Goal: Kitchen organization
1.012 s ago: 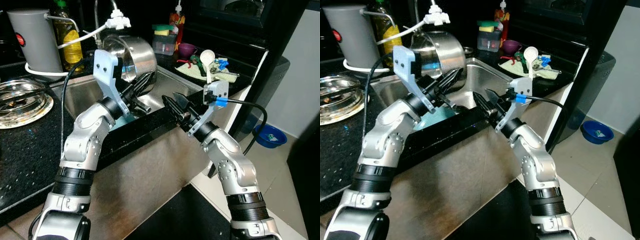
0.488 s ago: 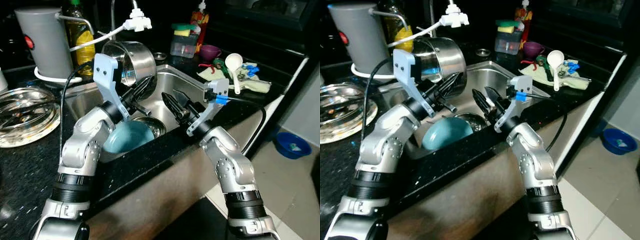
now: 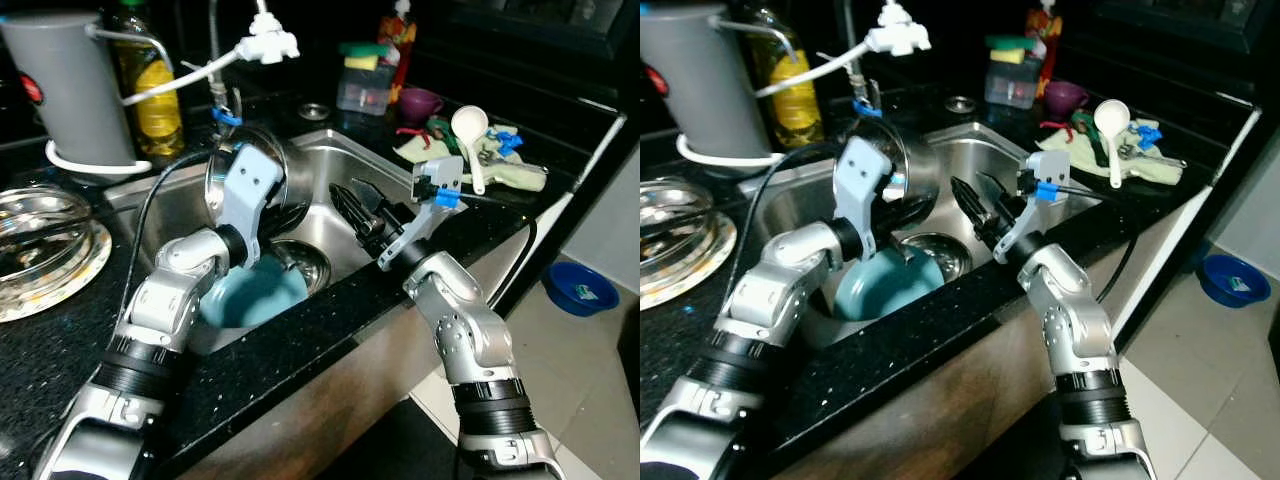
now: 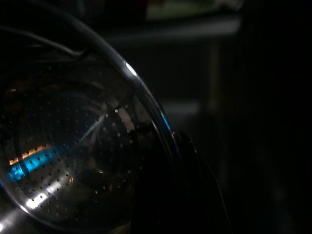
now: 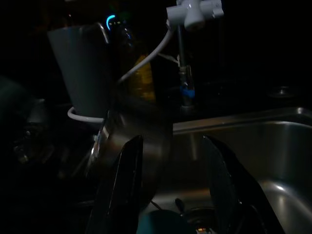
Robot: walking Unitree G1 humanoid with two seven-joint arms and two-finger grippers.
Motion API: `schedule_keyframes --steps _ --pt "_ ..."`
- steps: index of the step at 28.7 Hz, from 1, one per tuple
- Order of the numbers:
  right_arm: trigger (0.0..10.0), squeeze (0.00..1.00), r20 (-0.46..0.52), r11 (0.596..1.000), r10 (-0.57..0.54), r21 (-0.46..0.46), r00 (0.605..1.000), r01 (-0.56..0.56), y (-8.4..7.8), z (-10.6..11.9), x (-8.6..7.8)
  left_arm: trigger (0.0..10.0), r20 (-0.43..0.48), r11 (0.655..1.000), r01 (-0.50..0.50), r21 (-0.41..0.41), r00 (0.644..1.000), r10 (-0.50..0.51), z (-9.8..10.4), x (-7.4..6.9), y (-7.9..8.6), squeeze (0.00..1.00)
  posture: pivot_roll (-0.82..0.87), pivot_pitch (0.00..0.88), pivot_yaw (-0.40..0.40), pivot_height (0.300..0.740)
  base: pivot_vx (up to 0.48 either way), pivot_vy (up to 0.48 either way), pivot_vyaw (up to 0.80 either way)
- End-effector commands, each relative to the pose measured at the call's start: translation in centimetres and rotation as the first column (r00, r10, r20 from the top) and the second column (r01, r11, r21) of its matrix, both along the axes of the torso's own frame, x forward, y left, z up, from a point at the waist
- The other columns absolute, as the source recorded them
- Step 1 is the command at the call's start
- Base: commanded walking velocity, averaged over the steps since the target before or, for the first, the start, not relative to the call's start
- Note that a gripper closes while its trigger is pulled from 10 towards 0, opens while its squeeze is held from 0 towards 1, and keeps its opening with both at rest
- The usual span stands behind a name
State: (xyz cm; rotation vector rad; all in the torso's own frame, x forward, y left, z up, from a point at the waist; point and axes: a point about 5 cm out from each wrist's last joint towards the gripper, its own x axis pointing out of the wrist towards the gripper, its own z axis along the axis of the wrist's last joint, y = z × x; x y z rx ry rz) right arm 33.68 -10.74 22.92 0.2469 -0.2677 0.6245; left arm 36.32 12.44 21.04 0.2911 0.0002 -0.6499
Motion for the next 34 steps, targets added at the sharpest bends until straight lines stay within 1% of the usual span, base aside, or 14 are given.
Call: schedule_keyframes --steps 1,4,7,9,15,20,23,24,25,26,30,31,32,34 --pt "10.0 0.00 0.004 1.000 -0.005 -0.010 1.000 0.005 -0.2 0.0 0.0 10.0 -0.071 0.997 -0.013 0.072 0.997 0.019 -1.5 0.5 0.4 0.00 0.04 0.000 -0.055 0.740 0.000 0.000 0.00" --pt "10.0 0.00 0.004 1.000 -0.005 -0.012 1.000 0.005 -0.2 0.0 0.0 10.0 -0.109 0.995 -0.008 0.099 0.994 0.019 -2.2 0.5 0.6 0.00 0.04 0.000 -0.055 0.740 0.000 0.000 0.00" --pt "10.0 0.00 0.009 1.000 -0.006 -0.017 1.000 0.006 -0.3 0.1 -0.2 10.0 -0.216 0.983 0.018 0.181 0.976 0.022 -5.0 0.6 1.2 0.00 0.02 0.000 -0.048 0.740 0.000 0.000 0.00" --pt "10.0 0.00 0.011 1.000 -0.008 -0.018 1.000 0.008 -0.3 0.1 -0.2 10.0 -0.259 0.982 0.039 0.184 0.966 0.010 -5.8 0.5 1.1 0.00 0.02 0.000 -0.047 0.740 0.000 0.000 0.00" --pt "10.0 0.00 0.010 1.000 -0.012 -0.020 1.000 0.012 -0.4 0.1 -0.3 10.0 -0.313 0.976 0.097 0.194 0.949 -0.032 -6.7 0.3 0.7 0.00 0.02 0.000 -0.044 0.740 0.000 0.000 0.00" --pt "10.0 0.00 0.007 1.000 -0.016 -0.022 1.000 0.016 -0.5 0.0 -0.4 10.0 -0.410 0.955 0.197 0.222 0.907 -0.092 -8.2 -0.2 0.3 0.00 0.02 0.000 -0.042 0.740 0.000 0.000 0.00" --pt "10.0 0.00 0.006 1.000 -0.017 -0.022 1.000 0.017 -0.5 0.0 -0.5 10.0 -0.427 0.952 0.208 0.224 0.899 -0.096 -8.5 -0.2 0.3 0.00 0.02 0.000 -0.044 0.740 0.000 0.000 0.00" --pt "10.0 0.00 0.005 1.000 -0.017 -0.021 1.000 0.017 -0.5 0.0 -0.5 10.0 -0.422 0.956 0.199 0.216 0.902 -0.093 -8.4 -0.1 0.4 0.40 0.02 0.000 -0.044 0.740 0.000 0.000 0.00" --pt "10.0 0.00 0.005 1.000 -0.017 -0.021 1.000 0.017 -0.5 0.0 -0.5 10.0 -0.422 0.956 0.199 0.216 0.902 -0.093 -8.4 -0.1 0.4 0.40 0.02 0.000 -0.044 0.740 0.000 0.000 0.00" --pt "10.0 0.00 0.004 1.000 -0.016 -0.019 1.000 0.016 -0.4 0.0 -0.4 10.0 -0.393 0.964 0.176 0.197 0.916 -0.087 -7.8 0.2 0.4 1.00 0.02 0.000 -0.045 0.740 0.000 0.000 0.00" --pt "10.0 0.00 0.003 1.000 -0.014 -0.016 1.000 0.015 -0.4 0.0 -0.4 10.0 -0.292 0.981 0.111 0.159 0.955 -0.061 -6.1 0.9 0.5 1.00 0.03 0.000 -0.046 0.740 0.000 0.000 0.00" --pt "10.0 0.00 0.003 1.000 -0.014 -0.015 1.000 0.014 -0.4 0.0 -0.3 10.0 -0.237 0.992 0.073 0.108 0.971 -0.046 -5.0 1.2 0.5 0.67 0.03 0.000 -0.048 0.740 0.000 0.000 0.00" --pt "10.0 0.00 0.003 1.000 -0.013 -0.013 1.000 0.013 -0.3 -0.1 -0.3 10.0 -0.168 0.998 0.042 0.041 0.985 -0.035 -3.6 1.5 0.5 0.00 0.03 0.000 -0.050 0.740 0.000 0.000 0.00" --pt "10.0 0.00 0.002 1.000 -0.011 -0.010 1.000 0.011 -0.3 -0.1 -0.3 10.0 -0.096 0.997 0.022 -0.072 0.995 -0.028 -1.7 1.6 0.6 0.00 0.03 0.000 -0.051 0.740 0.000 0.000 0.00"
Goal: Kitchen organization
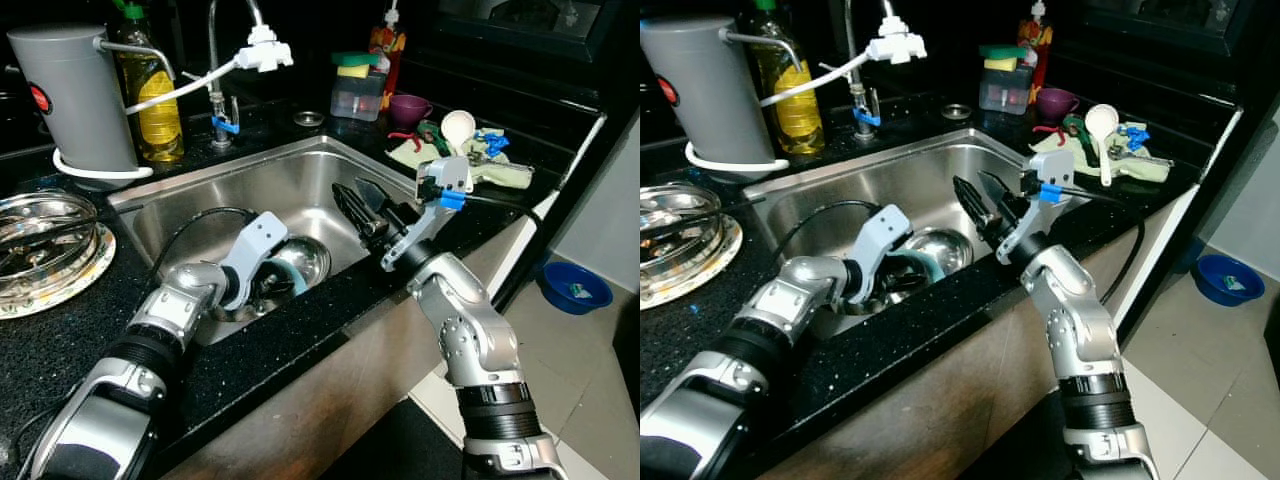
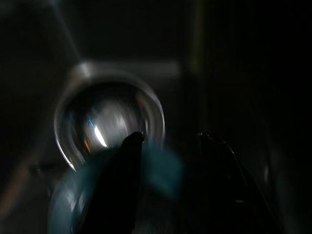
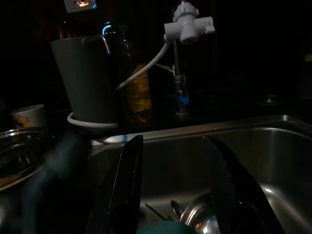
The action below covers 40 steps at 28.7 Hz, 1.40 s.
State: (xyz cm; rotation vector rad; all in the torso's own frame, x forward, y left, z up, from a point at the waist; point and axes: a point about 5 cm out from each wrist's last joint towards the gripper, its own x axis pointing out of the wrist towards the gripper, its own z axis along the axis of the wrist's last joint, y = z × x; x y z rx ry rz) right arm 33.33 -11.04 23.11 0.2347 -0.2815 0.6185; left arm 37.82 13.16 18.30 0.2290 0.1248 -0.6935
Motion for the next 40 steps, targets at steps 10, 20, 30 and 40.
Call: schedule_keyframes --steps 10,20,30,40 --pt "10.0 0.00 -0.021 1.000 0.002 0.017 1.000 -0.002 0.1 -0.5 0.3 10.0 0.227 0.957 -0.011 -0.290 0.971 0.080 4.9 -2.6 -1.0 0.00 0.05 0.000 -0.059 0.740 0.000 0.000 0.00" --pt "10.0 0.00 -0.018 1.000 0.002 0.023 1.000 -0.002 0.3 -0.5 0.7 10.0 0.251 0.927 -0.036 -0.374 0.958 0.139 5.0 -5.3 -1.6 0.00 0.08 0.000 -0.069 0.740 -0.281 0.000 0.00" --pt "10.0 0.00 -0.044 0.998 -0.057 0.036 0.997 0.058 -0.5 -1.3 1.5 10.0 0.192 0.928 -0.071 -0.366 0.970 0.150 3.3 -7.1 -1.8 0.00 0.09 0.000 -0.073 0.740 -0.364 0.000 0.00" --pt "10.0 0.00 -0.104 0.986 -0.164 0.028 0.981 0.167 -2.8 -3.5 1.4 10.0 0.145 0.929 -0.034 -0.369 0.985 0.093 2.5 -8.7 -3.5 0.00 0.09 0.000 -0.063 0.740 -0.358 0.000 0.00"
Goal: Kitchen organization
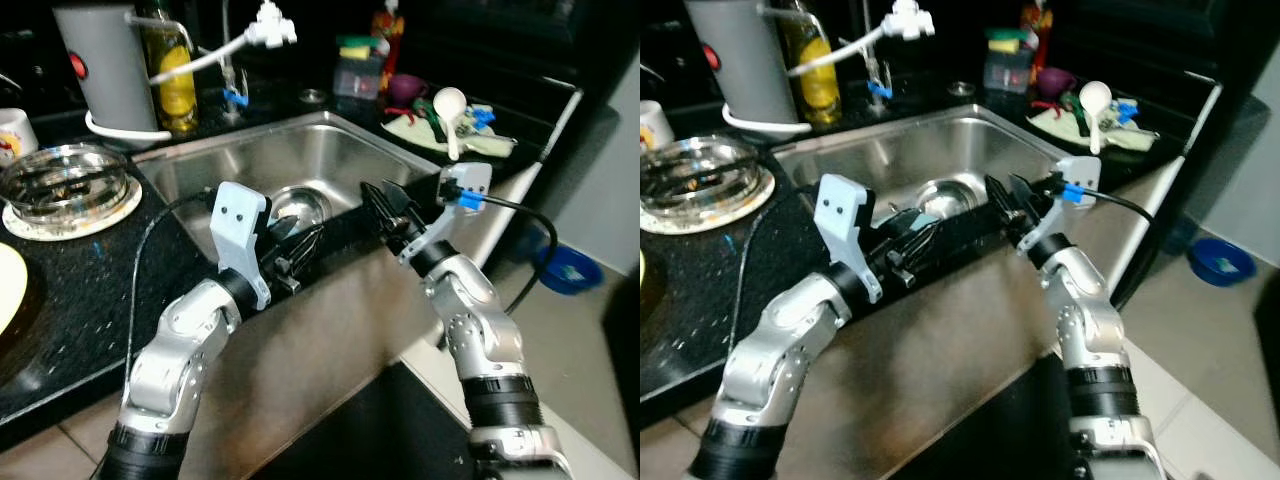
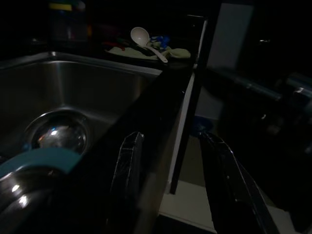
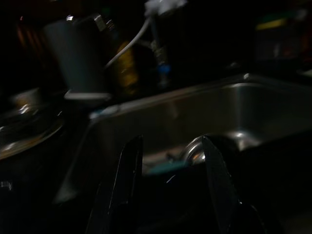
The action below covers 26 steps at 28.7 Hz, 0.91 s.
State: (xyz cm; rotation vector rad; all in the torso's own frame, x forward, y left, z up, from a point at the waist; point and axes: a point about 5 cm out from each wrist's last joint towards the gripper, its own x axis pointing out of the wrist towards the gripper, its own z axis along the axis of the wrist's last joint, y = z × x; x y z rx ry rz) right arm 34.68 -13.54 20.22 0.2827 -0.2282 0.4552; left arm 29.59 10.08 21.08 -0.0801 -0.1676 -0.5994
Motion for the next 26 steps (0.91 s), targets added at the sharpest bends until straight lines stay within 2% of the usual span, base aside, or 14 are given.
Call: schedule_keyframes --steps 1,9,11,14,16,19,23,26 --pt "10.0 0.00 -0.034 0.999 -0.037 -0.022 0.999 0.037 -0.6 -1.2 0.0 10.0 -0.028 0.999 0.033 0.011 0.999 -0.032 -0.7 -0.8 -0.6 0.00 0.09 0.000 -0.061 0.740 -0.345 0.000 0.00" --pt "10.0 0.00 -0.092 0.996 -0.078 -0.060 0.993 0.073 -1.3 -3.5 -0.4 10.0 -0.090 0.998 0.053 0.026 0.995 -0.051 -2.3 -2.2 -0.9 0.00 0.09 0.000 -0.061 0.740 -0.345 0.000 0.00" --pt "10.0 0.00 -0.124 0.989 -0.108 -0.110 0.986 0.094 -1.7 -4.8 -0.7 10.0 -0.136 0.998 0.047 0.040 0.990 -0.041 -3.5 -3.1 -0.5 0.00 0.10 0.000 -0.062 0.740 -0.345 0.000 0.00" --pt "10.0 0.00 -0.140 0.984 -0.124 -0.143 0.982 0.103 -1.8 -5.4 -1.0 10.0 -0.161 0.998 0.040 0.050 0.986 -0.032 -4.2 -3.5 -0.2 0.00 0.09 0.000 -0.061 0.740 -0.342 0.000 0.00" --pt "10.0 0.00 -0.176 0.973 -0.133 -0.210 0.975 0.095 -1.9 -6.9 -1.6 10.0 -0.208 0.996 0.025 0.085 0.978 -0.007 -5.9 -4.4 0.4 0.00 0.09 0.000 -0.061 0.740 -0.345 0.000 0.00" --pt "10.0 0.00 -0.193 0.968 -0.125 -0.237 0.973 0.078 -1.7 -7.5 -1.9 10.0 -0.227 0.995 0.016 0.100 0.974 0.007 -6.5 -4.8 0.6 0.00 0.09 0.000 -0.060 0.740 -0.345 0.000 0.00" --pt "10.0 0.00 -0.222 0.958 -0.042 -0.284 0.974 -0.024 0.0 -9.0 -3.0 10.0 -0.283 0.984 -0.033 0.175 0.955 0.082 -8.6 -6.1 1.6 0.00 0.09 0.000 -0.058 0.740 -0.246 0.000 0.00" --pt "10.0 0.00 -0.231 0.958 -0.032 -0.286 0.973 -0.036 0.0 -9.4 -3.1 10.0 -0.318 0.958 -0.106 0.268 0.929 0.191 -10.0 -6.5 2.9 0.00 0.10 0.000 -0.061 0.740 0.000 0.000 0.26"
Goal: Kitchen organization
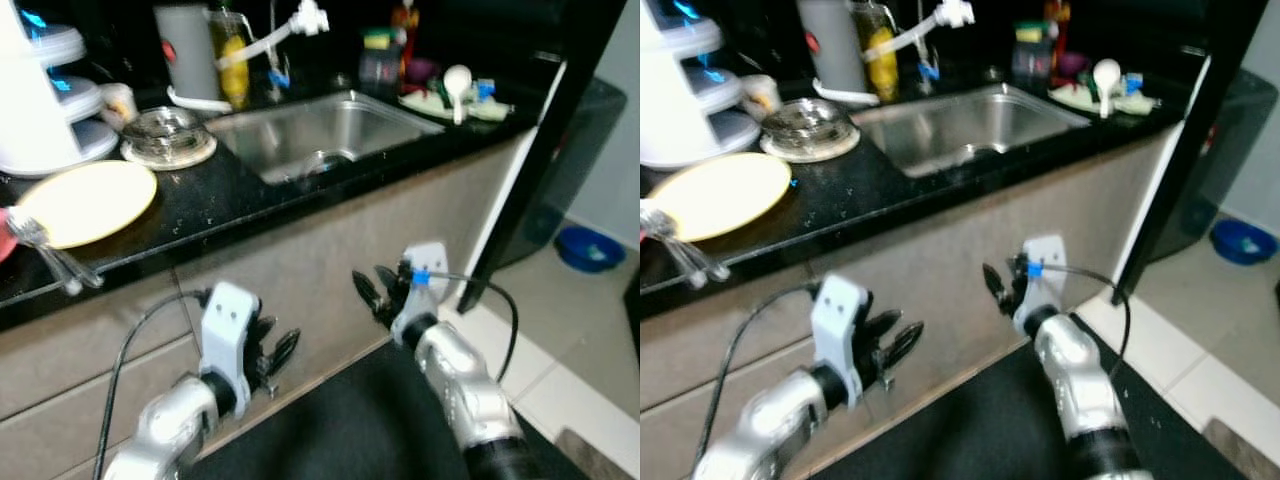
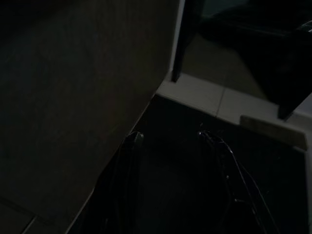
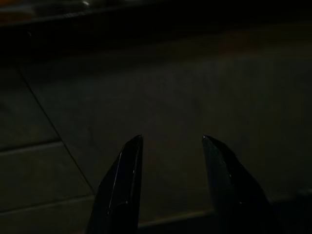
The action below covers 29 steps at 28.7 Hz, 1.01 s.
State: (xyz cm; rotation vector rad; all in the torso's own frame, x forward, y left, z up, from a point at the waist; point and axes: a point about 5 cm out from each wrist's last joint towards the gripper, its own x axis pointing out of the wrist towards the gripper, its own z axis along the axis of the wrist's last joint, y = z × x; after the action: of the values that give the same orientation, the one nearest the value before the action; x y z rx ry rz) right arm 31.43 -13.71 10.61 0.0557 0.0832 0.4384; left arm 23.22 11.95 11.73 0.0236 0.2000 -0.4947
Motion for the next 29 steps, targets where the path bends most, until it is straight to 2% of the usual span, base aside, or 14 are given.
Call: schedule_keyframes --steps 1,2,4,7,13,21,29 --pt "10.0 0.00 0.016 1.000 0.014 -0.006 1.000 -0.014 0.2 0.3 0.2 10.0 -0.034 0.993 -0.085 0.078 0.996 0.087 -1.0 -0.3 1.5 0.00 0.10 0.000 -0.061 0.740 0.000 0.000 0.78" --pt "10.0 0.00 0.016 1.000 0.014 -0.012 1.000 -0.013 0.1 0.2 0.3 10.0 -0.052 0.987 -0.130 0.089 0.989 0.135 -1.4 -0.4 2.1 0.00 0.10 0.000 -0.062 0.740 0.000 0.000 0.78" --pt "10.0 0.00 0.016 1.000 0.014 -0.012 1.000 -0.013 0.1 0.2 0.3 10.0 -0.052 0.987 -0.130 0.089 0.989 0.135 -1.4 -0.4 2.1 0.00 0.10 0.000 -0.062 0.740 0.000 0.000 0.78" --pt "10.0 0.00 0.014 0.999 0.028 -0.014 1.000 -0.028 0.4 0.1 0.3 10.0 -0.062 0.971 -0.228 0.071 0.971 0.232 -1.6 -0.7 3.7 0.00 0.10 0.000 -0.069 0.740 0.000 0.000 0.78" --pt "10.0 0.00 0.015 0.999 0.041 -0.007 0.999 -0.041 0.8 0.1 0.3 10.0 -0.044 0.939 -0.338 -0.057 0.941 0.336 -1.6 -0.4 5.0 0.00 0.11 0.000 -0.068 0.740 0.000 0.000 0.79" --pt "10.0 0.00 0.023 0.999 0.041 0.011 0.999 -0.041 0.9 0.1 0.4 10.0 -0.026 0.918 -0.355 -0.174 0.934 0.356 -1.1 -0.2 5.5 0.00 0.12 0.000 -0.065 0.740 0.000 0.000 0.78" --pt "10.0 0.00 0.046 0.997 0.064 0.044 0.997 -0.066 1.1 0.6 0.6 10.0 -0.044 0.899 -0.368 -0.236 0.928 0.369 -1.0 0.3 5.8 0.00 0.13 0.000 -0.077 0.740 0.000 0.000 0.78"
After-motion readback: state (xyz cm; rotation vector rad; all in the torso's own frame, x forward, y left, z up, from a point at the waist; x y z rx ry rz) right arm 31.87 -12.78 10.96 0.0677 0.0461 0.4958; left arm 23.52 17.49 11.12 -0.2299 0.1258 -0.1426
